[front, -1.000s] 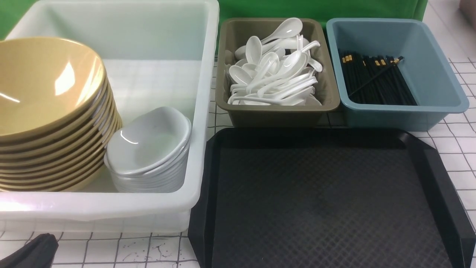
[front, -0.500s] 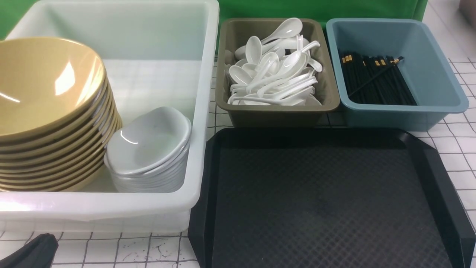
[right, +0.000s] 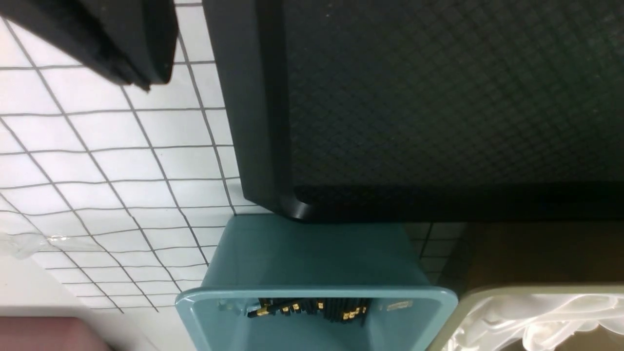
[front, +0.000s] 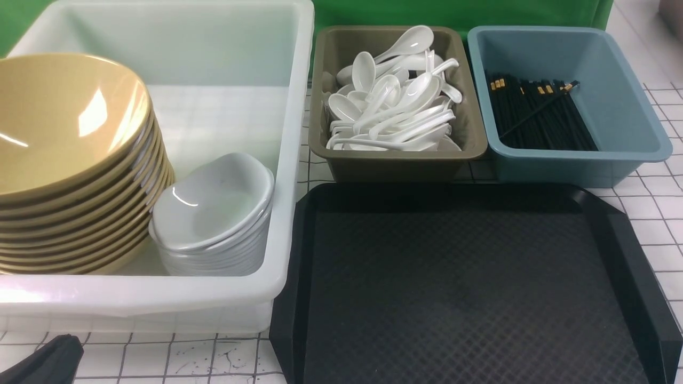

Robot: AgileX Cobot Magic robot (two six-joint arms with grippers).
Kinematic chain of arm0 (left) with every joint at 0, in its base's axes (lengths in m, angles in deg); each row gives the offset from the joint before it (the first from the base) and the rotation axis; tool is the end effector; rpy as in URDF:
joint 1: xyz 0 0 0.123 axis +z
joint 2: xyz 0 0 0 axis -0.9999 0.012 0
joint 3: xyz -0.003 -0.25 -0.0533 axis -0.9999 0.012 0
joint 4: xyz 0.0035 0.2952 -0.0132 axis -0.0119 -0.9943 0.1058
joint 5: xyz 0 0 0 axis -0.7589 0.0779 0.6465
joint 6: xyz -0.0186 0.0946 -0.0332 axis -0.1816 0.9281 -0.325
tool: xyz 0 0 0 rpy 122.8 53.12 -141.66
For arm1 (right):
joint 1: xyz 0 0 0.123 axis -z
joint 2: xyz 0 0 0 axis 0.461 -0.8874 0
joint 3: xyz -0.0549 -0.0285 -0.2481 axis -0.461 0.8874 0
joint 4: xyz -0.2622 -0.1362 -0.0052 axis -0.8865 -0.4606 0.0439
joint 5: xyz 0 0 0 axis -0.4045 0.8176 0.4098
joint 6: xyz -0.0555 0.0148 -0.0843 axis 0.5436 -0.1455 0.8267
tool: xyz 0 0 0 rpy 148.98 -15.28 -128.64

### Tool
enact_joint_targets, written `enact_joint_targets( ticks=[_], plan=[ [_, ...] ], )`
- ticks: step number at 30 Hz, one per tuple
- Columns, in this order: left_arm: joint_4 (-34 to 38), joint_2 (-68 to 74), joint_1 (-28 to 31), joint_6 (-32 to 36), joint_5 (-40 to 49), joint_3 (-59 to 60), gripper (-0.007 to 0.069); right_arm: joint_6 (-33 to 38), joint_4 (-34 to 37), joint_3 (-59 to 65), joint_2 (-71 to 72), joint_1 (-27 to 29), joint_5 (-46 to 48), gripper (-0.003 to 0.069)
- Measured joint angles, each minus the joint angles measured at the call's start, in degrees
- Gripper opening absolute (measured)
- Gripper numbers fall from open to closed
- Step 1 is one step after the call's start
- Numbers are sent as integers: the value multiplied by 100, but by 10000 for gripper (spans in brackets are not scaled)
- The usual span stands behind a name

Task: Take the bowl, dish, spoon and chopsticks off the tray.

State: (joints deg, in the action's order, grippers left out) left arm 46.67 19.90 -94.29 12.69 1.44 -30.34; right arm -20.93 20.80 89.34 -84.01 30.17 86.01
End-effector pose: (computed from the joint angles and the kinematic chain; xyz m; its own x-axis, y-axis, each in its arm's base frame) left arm 0.1374 -0.0154 0.1734 -0.2525 -0.0479 -0.9664 0.1024 0.9918 -0.0759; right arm 0.1383 -0.0085 0.1731 -0.2404 0.0525 -0.9693 0.0755 0.9965 0.0353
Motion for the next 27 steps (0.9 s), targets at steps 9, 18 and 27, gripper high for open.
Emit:
enact_joint_targets(
  ticks=[9, 18, 27],
  plan=[
    [0, 0, 0, 0, 0, 0, -7, 0, 0, -5, 0, 0, 6, 47],
    [0, 0, 0, 0, 0, 0, -7, 0, 0, -5, 0, 0, 6, 52],
    [0, 0, 0, 0, 0, 0, -7, 0, 0, -5, 0, 0, 6, 59]
  ],
)
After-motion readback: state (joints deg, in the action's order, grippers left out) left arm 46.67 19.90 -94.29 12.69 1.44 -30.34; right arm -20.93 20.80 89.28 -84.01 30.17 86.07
